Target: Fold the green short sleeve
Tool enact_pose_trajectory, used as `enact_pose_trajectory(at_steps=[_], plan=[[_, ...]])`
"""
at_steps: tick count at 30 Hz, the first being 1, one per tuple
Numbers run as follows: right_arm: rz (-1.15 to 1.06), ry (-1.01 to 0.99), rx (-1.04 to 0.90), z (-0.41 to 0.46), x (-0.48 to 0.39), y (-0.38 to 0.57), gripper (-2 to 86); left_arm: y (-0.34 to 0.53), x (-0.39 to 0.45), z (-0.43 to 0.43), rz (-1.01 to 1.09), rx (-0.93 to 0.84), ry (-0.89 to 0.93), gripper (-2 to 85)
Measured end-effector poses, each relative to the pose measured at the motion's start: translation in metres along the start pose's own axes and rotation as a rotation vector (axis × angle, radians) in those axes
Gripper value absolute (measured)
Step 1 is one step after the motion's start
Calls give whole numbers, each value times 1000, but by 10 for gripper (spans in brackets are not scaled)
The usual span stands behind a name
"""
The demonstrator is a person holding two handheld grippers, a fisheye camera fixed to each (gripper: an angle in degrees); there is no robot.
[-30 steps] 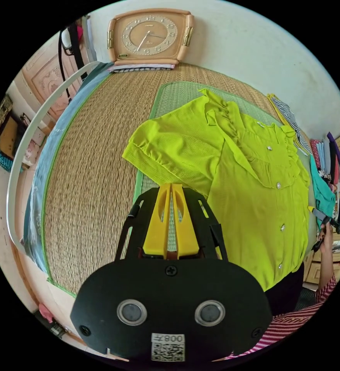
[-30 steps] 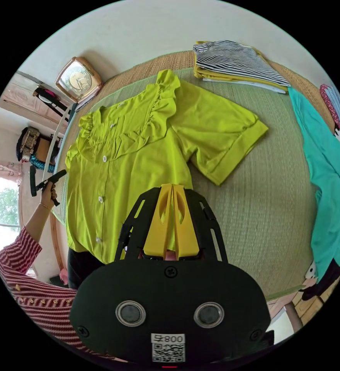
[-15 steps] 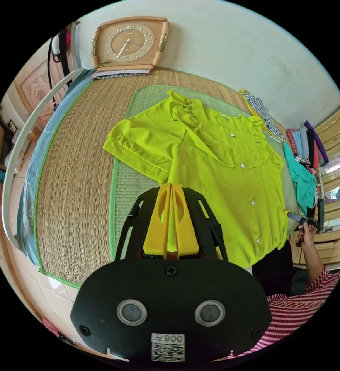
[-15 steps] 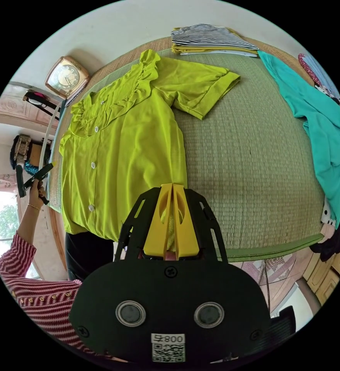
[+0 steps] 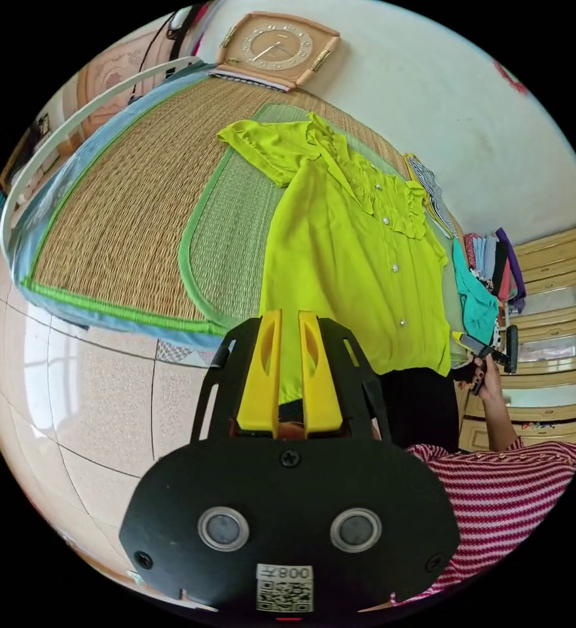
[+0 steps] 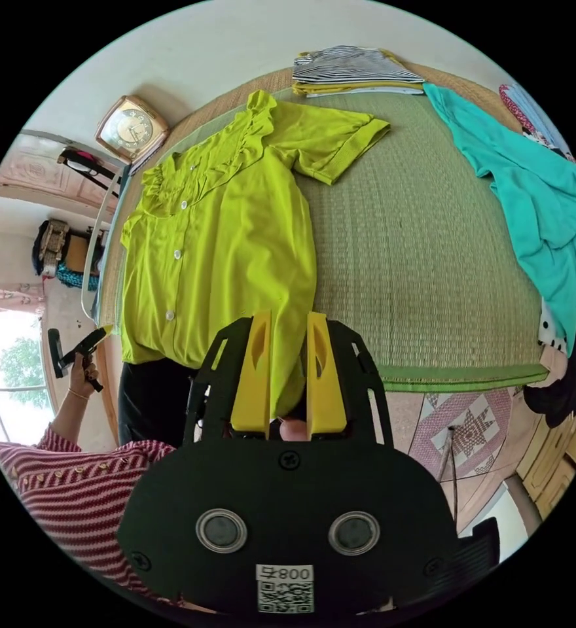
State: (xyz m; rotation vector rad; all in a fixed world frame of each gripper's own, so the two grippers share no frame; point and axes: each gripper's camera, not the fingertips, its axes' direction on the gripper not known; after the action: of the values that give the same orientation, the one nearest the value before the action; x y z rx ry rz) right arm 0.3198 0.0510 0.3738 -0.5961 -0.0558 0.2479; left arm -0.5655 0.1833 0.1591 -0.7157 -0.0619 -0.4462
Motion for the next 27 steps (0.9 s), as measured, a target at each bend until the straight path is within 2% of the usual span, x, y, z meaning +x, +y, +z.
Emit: enact_pose_trajectory(at_steps=[5, 9, 14, 18, 23, 27], plan=[[16, 33, -48, 19, 4, 37, 86, 31, -21, 13, -40, -45, 3, 57], [56, 7, -57, 30, 23, 48, 53, 42, -32, 24, -42, -89, -11, 21], [54, -20, -22, 21, 35, 56, 16, 62, -48, 2, -49, 14, 33, 10], [75, -41, -23, 24, 50, 62, 8, 76, -67, 2, -76, 41, 62, 24], [90, -43, -47, 37, 61, 65, 6, 86, -98, 31, -169, -18, 137, 69], [114, -63, -61, 47, 70, 65, 5, 90, -109, 42, -184, -46, 115, 24]])
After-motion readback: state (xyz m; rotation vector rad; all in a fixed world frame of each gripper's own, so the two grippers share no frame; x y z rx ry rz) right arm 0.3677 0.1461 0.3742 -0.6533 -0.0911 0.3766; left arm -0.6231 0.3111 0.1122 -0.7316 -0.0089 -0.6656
